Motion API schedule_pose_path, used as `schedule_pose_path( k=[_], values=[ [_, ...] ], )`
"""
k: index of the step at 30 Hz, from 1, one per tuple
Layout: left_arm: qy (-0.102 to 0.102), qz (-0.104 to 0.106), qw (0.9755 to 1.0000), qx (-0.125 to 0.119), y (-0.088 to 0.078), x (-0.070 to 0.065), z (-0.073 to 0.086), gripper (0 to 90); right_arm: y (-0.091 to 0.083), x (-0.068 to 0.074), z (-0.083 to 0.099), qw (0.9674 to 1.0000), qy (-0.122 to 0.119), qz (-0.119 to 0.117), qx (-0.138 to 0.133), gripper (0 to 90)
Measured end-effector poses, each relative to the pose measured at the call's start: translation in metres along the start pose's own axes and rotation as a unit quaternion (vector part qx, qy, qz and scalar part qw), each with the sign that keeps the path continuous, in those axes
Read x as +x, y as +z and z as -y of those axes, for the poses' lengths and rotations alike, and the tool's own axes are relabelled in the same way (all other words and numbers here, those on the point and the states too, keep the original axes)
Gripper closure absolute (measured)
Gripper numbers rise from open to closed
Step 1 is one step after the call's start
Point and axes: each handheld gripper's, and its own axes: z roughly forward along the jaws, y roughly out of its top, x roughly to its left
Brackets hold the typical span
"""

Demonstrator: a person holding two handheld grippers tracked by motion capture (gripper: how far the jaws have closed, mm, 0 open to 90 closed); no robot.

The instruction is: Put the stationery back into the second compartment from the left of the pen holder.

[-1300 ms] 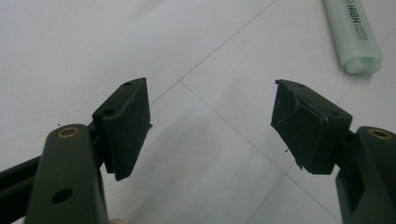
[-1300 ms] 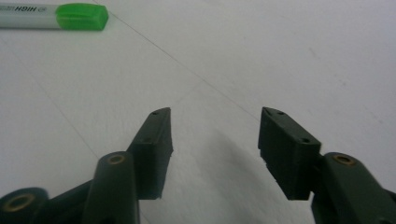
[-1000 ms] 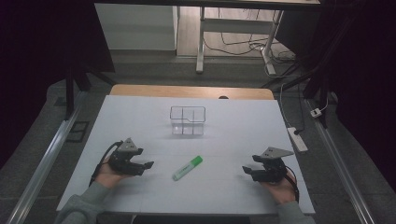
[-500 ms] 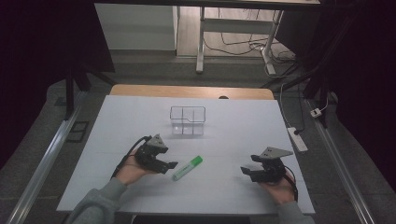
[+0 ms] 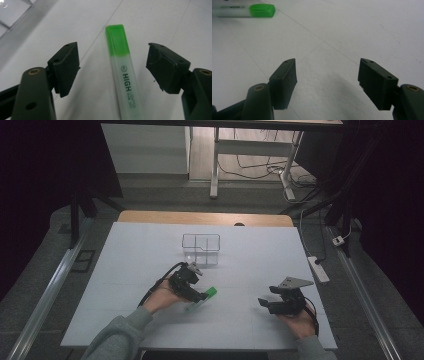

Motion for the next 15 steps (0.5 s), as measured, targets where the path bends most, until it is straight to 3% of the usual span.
schedule_pose_path(
  k=[10, 15],
  values=[
    [0.005, -0.001, 0.9998, 0.021, 0.017, 0.002, -0.007, 31.2, 0.001, -0.001, 0.0, 1.0, 0.003, 0.003, 0.003, 31.2],
    [0.018, 0.005, 0.9993, 0.031, 0.025, -0.001, -0.01, 33.5, 0.002, -0.001, 0.001, 1.0, 0.006, 0.005, 0.005, 31.3]
  ],
)
